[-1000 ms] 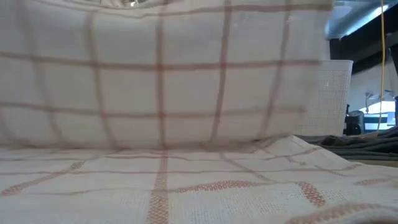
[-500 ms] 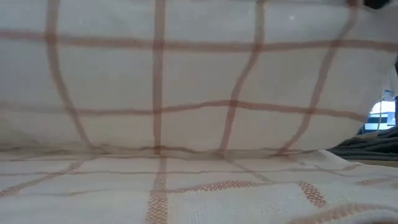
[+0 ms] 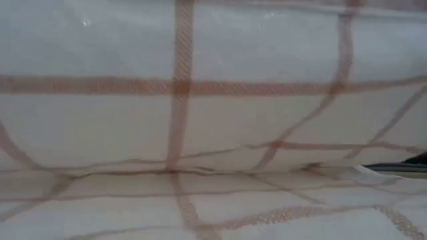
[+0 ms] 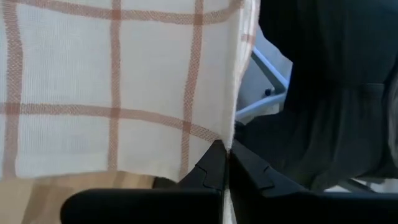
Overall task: Fold towel
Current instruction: Fold the white towel
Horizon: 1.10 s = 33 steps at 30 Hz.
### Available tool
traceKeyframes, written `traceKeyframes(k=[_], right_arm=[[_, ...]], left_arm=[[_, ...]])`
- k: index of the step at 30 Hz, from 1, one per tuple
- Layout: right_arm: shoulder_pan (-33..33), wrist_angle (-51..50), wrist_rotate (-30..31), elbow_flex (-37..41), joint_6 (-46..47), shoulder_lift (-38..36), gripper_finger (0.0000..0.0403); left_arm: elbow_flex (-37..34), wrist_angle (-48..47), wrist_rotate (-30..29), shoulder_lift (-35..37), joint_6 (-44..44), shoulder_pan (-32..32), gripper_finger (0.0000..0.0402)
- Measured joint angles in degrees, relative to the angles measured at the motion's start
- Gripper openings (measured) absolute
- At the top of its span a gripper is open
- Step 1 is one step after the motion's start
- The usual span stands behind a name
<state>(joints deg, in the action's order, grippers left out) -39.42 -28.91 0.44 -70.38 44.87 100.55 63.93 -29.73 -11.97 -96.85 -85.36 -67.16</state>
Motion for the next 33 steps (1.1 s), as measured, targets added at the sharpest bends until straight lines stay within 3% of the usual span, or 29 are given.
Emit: traceKeyframes(k=[11,15,22,26,30,33], right_arm=[[0.0,0.3,-1.1,0.0,1.7,0.0,0.0006],[0.0,-0.2,-1.1,0.0,1.7,0.0,0.0026],[0.0,-2.5,-0.6,0.0,3.1,0.0,0.0106],[0.0,-3.3,-3.3,0.0,3.9,0.0,0.0144],[0.1,-3.6,-6.0,0.0,6.0,0.0,0.0162],[0.1,-3.5,-1.5,0.0,3.6,0.0,0.0165]], left_arm=[[0.0,3.9,0.0,-0.9,-1.6,-0.2,0.0001],[0.0,5.3,-0.5,-0.9,-1.0,0.3,0.001],[0.0,5.4,-1.3,-0.9,-1.2,0.5,0.0079],[0.0,7.5,0.4,-0.9,-1.4,0.5,0.0123],[0.0,7.4,2.8,-0.9,2.1,1.1,0.0146],[0.0,2.3,-1.7,-0.9,4.9,2.2,0.015]])
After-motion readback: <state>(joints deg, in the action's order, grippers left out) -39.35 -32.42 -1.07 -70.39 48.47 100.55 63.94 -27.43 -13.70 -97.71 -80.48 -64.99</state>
